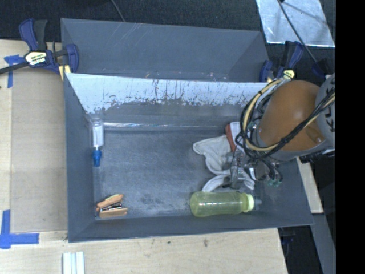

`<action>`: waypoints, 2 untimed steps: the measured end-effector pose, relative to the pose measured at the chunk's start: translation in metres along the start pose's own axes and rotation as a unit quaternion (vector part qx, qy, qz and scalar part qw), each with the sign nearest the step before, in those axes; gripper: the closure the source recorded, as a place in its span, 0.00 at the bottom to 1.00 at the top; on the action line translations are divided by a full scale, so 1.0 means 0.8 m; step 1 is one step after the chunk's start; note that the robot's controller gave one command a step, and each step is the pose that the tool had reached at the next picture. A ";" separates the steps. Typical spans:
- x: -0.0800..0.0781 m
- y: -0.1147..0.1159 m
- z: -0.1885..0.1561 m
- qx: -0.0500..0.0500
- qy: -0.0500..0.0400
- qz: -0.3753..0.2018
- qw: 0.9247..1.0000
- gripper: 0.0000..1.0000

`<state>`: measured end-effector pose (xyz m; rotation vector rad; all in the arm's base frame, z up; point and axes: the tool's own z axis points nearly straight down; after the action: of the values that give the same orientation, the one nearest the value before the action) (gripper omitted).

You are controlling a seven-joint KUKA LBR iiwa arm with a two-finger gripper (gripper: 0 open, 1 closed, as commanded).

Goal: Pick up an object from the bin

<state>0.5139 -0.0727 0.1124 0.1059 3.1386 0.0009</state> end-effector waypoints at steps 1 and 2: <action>-0.002 0.000 -0.011 0.000 -0.003 0.000 1.000 1.00; -0.001 0.000 -0.018 0.000 -0.001 0.000 1.000 1.00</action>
Offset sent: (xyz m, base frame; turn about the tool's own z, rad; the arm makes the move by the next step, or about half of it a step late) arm -0.0001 0.0001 0.0442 0.0000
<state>0.5145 -0.0728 0.1271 0.1066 3.1372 0.0000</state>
